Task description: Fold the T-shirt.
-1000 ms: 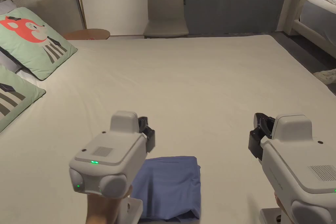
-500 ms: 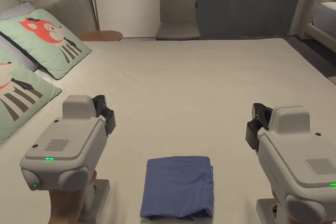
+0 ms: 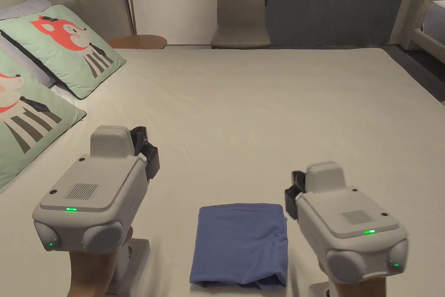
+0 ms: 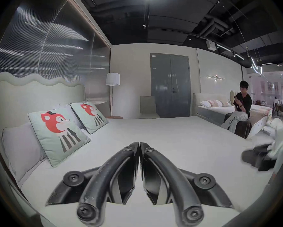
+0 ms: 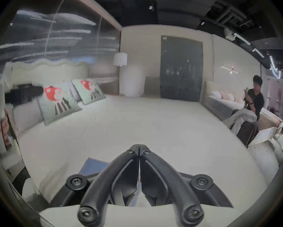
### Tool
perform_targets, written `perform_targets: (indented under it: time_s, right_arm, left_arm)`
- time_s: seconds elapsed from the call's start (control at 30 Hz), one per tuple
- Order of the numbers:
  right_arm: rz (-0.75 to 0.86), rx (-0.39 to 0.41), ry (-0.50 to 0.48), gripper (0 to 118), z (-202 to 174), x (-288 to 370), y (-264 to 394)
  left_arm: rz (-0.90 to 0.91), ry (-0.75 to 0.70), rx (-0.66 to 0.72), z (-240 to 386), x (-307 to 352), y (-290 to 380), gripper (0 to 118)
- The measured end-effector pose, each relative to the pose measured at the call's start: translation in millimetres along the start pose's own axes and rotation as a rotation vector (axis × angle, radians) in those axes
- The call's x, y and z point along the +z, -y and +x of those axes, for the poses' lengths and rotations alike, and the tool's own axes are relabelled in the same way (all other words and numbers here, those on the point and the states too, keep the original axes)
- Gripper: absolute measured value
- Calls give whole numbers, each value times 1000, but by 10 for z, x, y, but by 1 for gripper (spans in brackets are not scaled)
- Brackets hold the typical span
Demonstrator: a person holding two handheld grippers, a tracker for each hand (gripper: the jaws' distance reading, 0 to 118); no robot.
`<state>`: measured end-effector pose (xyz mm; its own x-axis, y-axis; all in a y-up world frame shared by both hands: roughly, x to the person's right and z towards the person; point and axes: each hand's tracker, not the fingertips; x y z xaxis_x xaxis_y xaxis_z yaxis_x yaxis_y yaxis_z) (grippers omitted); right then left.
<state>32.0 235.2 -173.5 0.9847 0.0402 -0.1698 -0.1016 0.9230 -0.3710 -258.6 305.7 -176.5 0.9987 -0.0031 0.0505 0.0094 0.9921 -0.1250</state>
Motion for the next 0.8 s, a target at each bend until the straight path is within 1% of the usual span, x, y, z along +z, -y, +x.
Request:
perform_targets:
  time_s: [0.03,0.17,0.23,0.43,0.47,0.53,0.6,0.67,0.7,0.73,0.77,0.8]
  right_arm:
    - [-34,14,-2,1,-59,-65,56]
    - [-181,4,-23,1,-206,-314,374]
    - [-236,11,-13,1,-251,-406,515]
    - [-396,13,-12,1,-240,-675,878]
    - [-401,18,-1,1,-234,-709,916]
    - [-381,-3,2,0,-197,-712,915]
    - [-400,-35,-10,0,-154,-738,889]
    - [-404,-36,-22,0,-126,-737,884]
    - [-405,-43,-28,0,-116,-706,853]
    - [-406,-50,-32,0,-108,-700,848]
    - [-407,-54,-35,0,-102,-696,842]
    - [-408,-56,-38,0,-103,-706,845]
  left_arm:
    - [-6,4,1,1,1,13,0]
    - [-35,18,5,29,12,87,0]
    - [-55,26,10,37,3,147,0]
    - [-164,62,32,51,-106,394,0]
    - [-193,67,45,57,-134,440,0]
    - [-258,84,86,32,-222,553,0]
    - [-340,113,148,11,-318,662,0]
    - [-442,143,211,-3,-405,754,0]
    - [-496,168,248,-17,-473,817,2]
    - [-552,193,284,-31,-538,875,10]
    - [-614,219,324,-45,-614,938,28]
    - [-677,243,376,-54,-690,976,62]
